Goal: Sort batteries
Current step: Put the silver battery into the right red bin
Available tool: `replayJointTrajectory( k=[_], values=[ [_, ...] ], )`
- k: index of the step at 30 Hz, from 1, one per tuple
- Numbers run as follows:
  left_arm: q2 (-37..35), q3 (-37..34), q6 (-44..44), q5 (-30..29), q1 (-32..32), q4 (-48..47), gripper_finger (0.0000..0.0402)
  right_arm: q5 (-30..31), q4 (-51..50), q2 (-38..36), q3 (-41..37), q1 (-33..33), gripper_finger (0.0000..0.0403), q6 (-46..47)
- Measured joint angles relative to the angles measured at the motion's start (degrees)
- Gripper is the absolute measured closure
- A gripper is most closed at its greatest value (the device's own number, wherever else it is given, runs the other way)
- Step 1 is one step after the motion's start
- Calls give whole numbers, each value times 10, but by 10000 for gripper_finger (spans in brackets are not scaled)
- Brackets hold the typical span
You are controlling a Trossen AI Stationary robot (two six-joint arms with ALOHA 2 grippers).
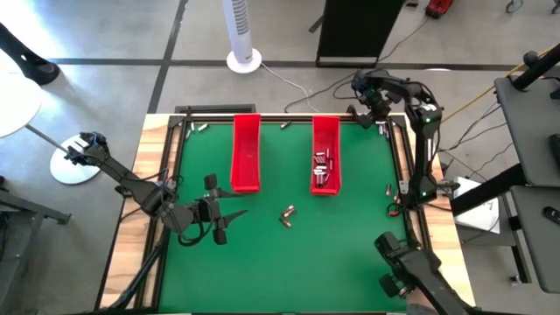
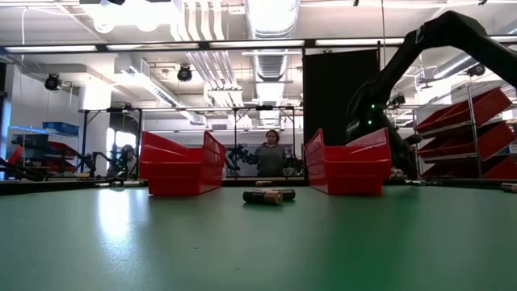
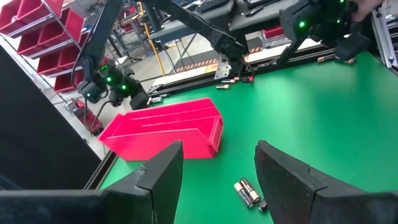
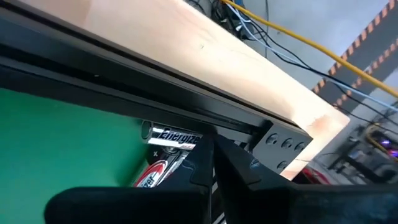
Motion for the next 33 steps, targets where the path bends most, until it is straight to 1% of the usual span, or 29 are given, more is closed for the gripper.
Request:
replayJointTrajectory(
  k=[6, 12, 14, 17, 19, 25, 28, 30, 33],
  values=[
    [0, 0, 2, 0, 0, 0, 222, 19, -11, 14, 0, 14, 394, -46],
    [0, 0, 2, 0, 0, -5, 222, 15, -49, 23, 2, 23, 394, -94],
    [0, 0, 4, 0, 0, -5, 222, 9, -60, 20, 13, 23, 394, -95],
    [0, 0, 8, 0, 0, -5, 222, -31, -74, 5, 33, 22, 394, -94],
    [0, 0, 8, 0, 0, -5, 222, -46, -74, -2, 40, 22, 394, -89],
    [0, 0, 8, 0, 0, -4, 222, -46, -99, -6, 71, 27, 393, -58],
    [0, 0, 8, 0, 0, -4, 222, -48, -98, -30, 79, 44, 389, -45],
    [0, 0, 8, 0, 0, -5, 222, -64, -88, -60, 79, 56, 381, -29],
    [0, 0, 9, 0, 0, -5, 222, -138, -55, -113, 59, 69, 355, 14]
  ],
)
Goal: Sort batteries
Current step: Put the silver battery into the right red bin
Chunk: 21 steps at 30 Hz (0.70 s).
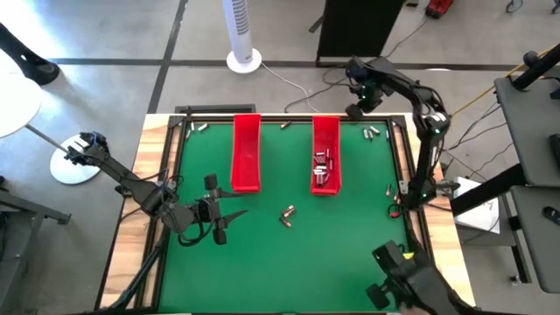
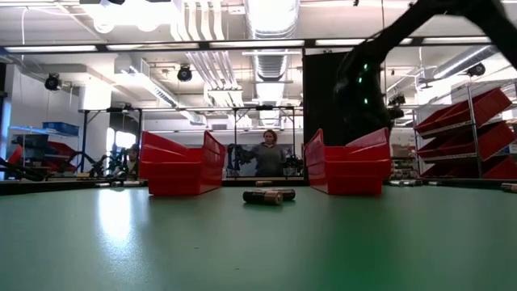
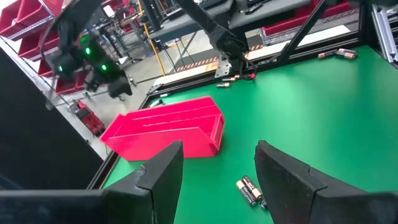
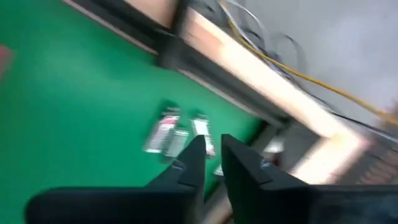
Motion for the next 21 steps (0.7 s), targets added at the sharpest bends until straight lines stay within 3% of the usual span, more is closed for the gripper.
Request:
replayJointTrajectory(
  k=[3, 11, 15, 21],
  values=[
    [0, 0, 1, 0, 0, 0, 222, -45, 51, -60, -43, 8, 317, 44],
    [0, 0, -1, 0, 0, 0, 222, -36, 186, -174, -224, 14, 236, 140],
    [0, 0, -2, 0, 0, 5, 222, -34, 217, -169, -278, 5, 227, 111],
    [0, 0, -2, 0, 0, 9, 222, -24, 218, -112, -283, -14, 231, 81]
  ],
)
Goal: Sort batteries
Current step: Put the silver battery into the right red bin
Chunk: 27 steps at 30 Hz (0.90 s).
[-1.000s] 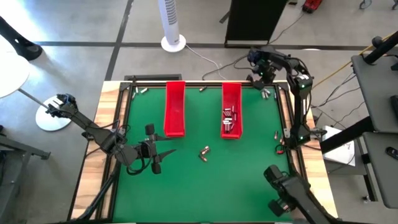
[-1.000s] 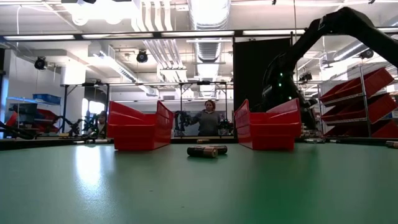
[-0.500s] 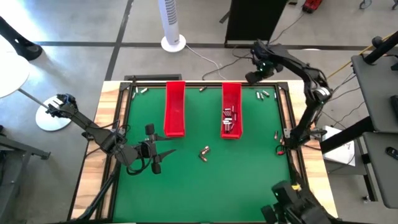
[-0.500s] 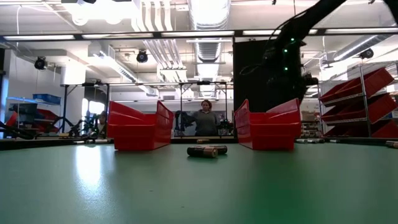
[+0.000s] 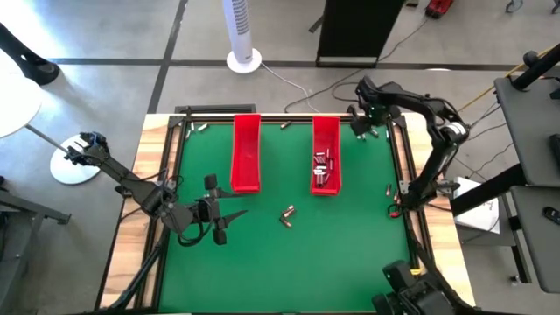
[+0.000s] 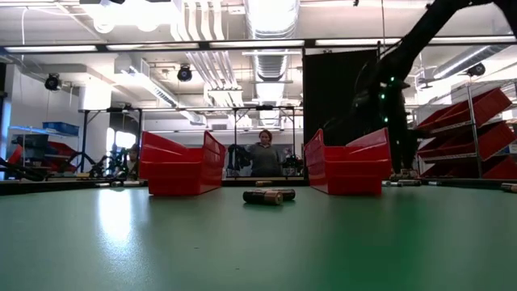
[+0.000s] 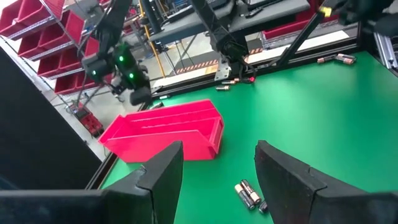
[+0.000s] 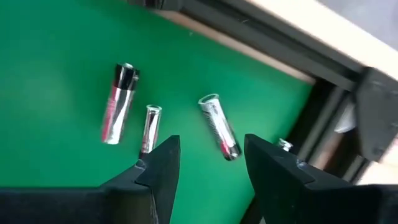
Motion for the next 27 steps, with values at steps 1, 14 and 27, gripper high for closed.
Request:
replayJointTrajectory(
  k=[1, 14, 27],
  values=[
    [0, 0, 0, 0, 0, 0, 222, 0, 0, 10, 2, -2, 230, -6],
    [0, 0, 8, 0, 0, -1, 222, 44, -10, 110, 35, -8, 222, -22],
    [0, 0, 9, 0, 0, -3, 222, 34, -21, 105, 32, -7, 357, -14]
  ],
)
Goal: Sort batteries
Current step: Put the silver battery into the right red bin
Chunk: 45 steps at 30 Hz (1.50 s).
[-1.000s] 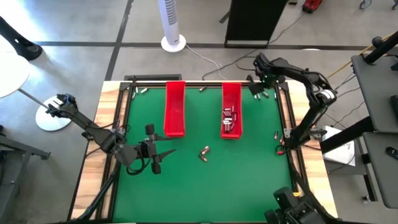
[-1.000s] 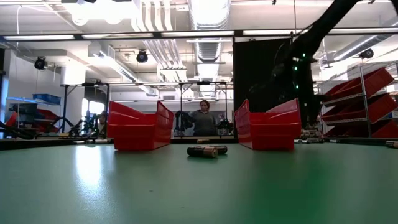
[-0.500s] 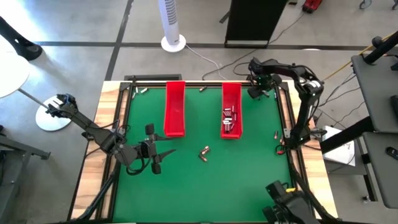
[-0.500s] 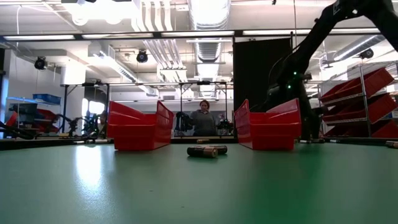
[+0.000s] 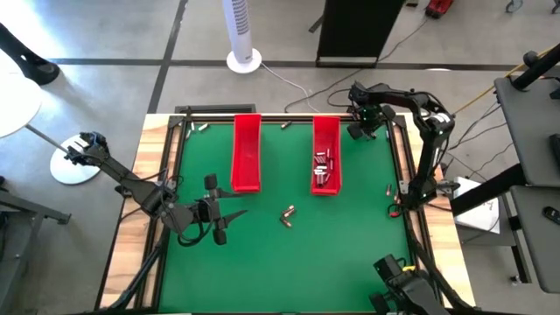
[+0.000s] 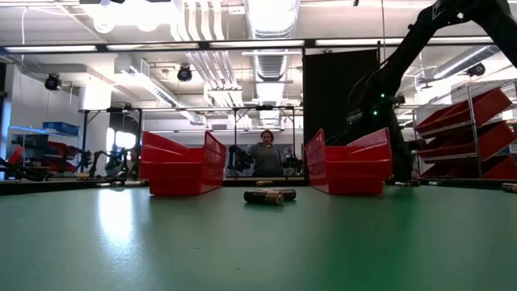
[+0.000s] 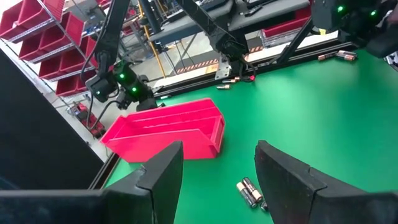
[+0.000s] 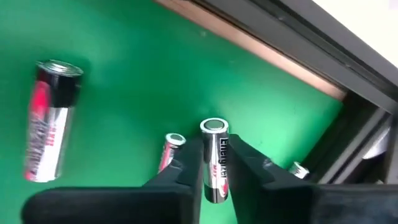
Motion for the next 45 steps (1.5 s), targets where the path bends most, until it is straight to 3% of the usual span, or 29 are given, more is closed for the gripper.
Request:
replayJointTrajectory(
  k=[5, 18, 25, 35, 39, 45],
  values=[
    [0, 0, 0, 0, 0, 0, 222, 9, -6, -20, -4, 1, 383, 9],
    [0, 0, 0, 0, 0, 0, 222, -6, -18, -111, -9, 20, 387, 28],
    [0, 0, 0, 0, 0, 0, 222, -11, -22, -113, -22, 20, 386, 43],
    [0, 0, -2, 0, 0, 0, 222, -12, 57, -113, -42, 22, 385, 17],
    [0, 0, -2, 0, 0, 0, 222, -18, 68, -113, -45, 21, 369, 28],
    [0, 0, -1, 0, -1, 0, 222, -74, 62, -113, -71, 21, 311, 50]
  ],
)
